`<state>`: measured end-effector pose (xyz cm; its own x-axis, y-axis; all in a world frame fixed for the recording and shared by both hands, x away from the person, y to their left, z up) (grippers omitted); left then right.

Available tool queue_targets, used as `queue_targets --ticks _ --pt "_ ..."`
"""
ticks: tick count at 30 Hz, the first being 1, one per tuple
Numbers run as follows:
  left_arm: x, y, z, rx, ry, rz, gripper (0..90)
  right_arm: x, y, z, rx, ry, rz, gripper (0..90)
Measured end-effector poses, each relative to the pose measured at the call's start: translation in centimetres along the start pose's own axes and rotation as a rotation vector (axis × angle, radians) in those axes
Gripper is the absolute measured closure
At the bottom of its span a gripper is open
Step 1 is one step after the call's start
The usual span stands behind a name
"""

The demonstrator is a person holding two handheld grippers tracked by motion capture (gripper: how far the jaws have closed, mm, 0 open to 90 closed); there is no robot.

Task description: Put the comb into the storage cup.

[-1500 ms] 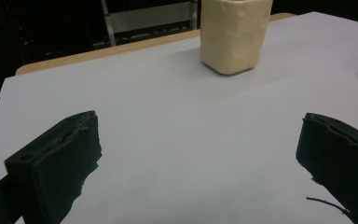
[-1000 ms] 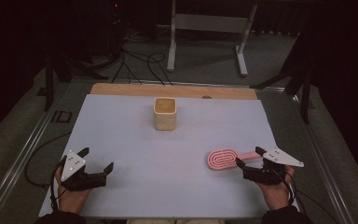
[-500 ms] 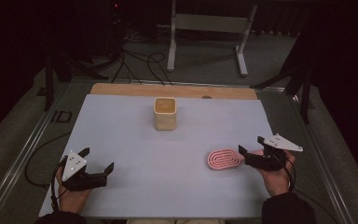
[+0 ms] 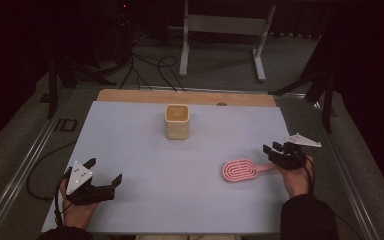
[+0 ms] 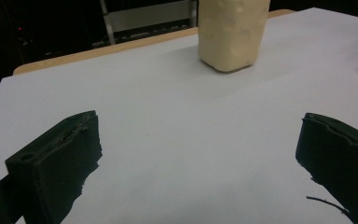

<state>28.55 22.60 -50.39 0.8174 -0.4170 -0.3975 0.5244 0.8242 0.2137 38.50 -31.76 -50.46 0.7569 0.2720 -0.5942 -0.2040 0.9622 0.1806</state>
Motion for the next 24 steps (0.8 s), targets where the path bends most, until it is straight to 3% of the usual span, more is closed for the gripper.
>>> queue_targets --ticks 1,2,5,16,24 --pt "0.0 0.0 0.0 0.000 0.000 0.000 0.5 0.0 0.0 0.0 0.000 0.000 0.000 63.2" --pt "0.0 0.0 0.0 0.001 -0.001 0.000 0.5 0.7 -0.6 -0.3 -0.004 0.025 -0.037 74.2" --pt "0.0 0.0 0.0 0.003 0.001 -0.003 0.5 1.6 -1.1 -0.7 -0.026 0.062 -0.071 89.7" --pt "0.1 -0.1 0.0 0.003 0.000 -0.007 0.6 3.5 -2.3 -2.3 -0.054 0.210 -0.132 90.0" --pt "0.1 -0.1 0.0 0.004 -0.001 -0.008 0.6 3.1 -2.7 -3.4 -0.084 0.245 -0.145 90.0"
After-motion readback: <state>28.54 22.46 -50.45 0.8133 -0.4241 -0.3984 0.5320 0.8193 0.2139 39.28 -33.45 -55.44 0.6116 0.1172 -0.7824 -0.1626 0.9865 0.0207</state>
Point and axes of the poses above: each handheld gripper's, and its own axes: x roughly forward along the jaws, z roughly out of its top, y roughly to its left, the point moved 6 cm from there along x, roughly forward along the jaws, and after that the axes turned 11 degrees about x, right-handed, at the moved point
